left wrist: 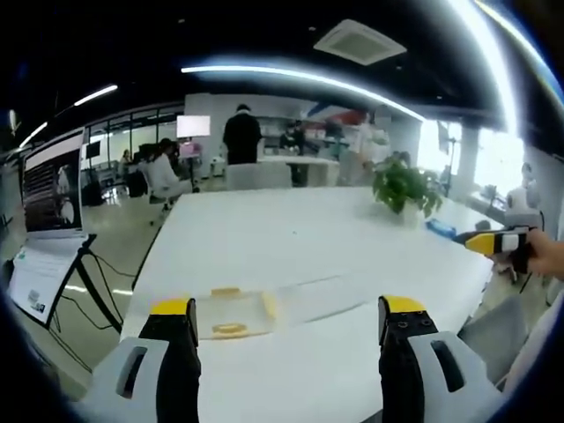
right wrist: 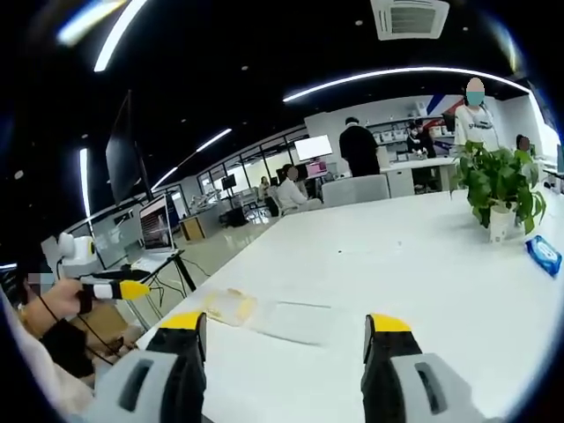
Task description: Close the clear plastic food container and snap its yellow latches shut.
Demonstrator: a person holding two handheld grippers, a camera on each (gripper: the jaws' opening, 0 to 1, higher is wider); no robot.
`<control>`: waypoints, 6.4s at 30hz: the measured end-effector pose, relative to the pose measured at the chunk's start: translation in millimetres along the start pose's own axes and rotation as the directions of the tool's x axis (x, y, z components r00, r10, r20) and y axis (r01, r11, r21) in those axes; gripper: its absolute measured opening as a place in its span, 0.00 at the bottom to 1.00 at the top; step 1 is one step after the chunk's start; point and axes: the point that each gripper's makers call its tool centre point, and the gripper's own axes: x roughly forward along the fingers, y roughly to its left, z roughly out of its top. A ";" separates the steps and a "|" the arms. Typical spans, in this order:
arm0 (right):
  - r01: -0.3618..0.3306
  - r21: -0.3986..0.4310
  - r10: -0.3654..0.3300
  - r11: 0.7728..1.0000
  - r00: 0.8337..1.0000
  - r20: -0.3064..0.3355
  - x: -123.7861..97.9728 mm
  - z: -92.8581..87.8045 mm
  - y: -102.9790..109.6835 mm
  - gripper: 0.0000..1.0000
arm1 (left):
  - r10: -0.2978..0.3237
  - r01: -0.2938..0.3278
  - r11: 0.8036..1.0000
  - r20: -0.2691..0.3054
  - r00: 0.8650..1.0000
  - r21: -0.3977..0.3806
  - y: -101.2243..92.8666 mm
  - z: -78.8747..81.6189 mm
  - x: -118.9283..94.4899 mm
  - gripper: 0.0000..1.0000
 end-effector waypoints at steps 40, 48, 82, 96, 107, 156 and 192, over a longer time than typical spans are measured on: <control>0.007 0.060 -0.004 0.998 0.998 -0.058 21.2 -16.6 3.2 0.71 | -0.048 0.048 0.999 -0.072 0.996 -0.013 13.1 -17.3 18.1 0.80; 0.005 0.077 0.000 0.997 0.998 -0.069 41.7 -16.2 0.2 0.71 | -0.048 0.045 0.998 -0.081 0.996 -0.039 23.0 -19.7 29.9 0.80; 0.015 0.023 -0.013 1.000 0.994 -0.112 103.8 -5.0 -25.4 0.69 | -0.058 0.055 0.998 -0.141 0.988 -0.023 47.4 -27.0 87.7 0.77; -0.044 0.008 0.044 0.999 0.991 -0.129 132.6 -5.7 -4.8 0.69 | -0.043 0.043 0.999 -0.181 0.982 -0.004 70.3 -37.1 99.0 0.75; -0.133 0.006 0.132 0.991 0.980 -0.152 164.3 -15.6 32.1 0.67 | 0.005 -0.007 1.000 -0.192 0.981 -0.013 93.3 -44.3 101.1 0.75; -0.199 0.085 0.205 0.976 0.976 -0.072 264.3 -54.8 129.5 0.37 | 0.117 -0.135 0.988 -0.209 0.971 -0.074 152.0 -82.6 129.6 0.61; -0.047 -0.086 0.031 0.995 0.984 -0.174 305.9 -121.7 107.6 0.11 | 0.170 -0.187 0.982 -0.261 0.950 -0.041 175.1 -120.9 156.2 0.41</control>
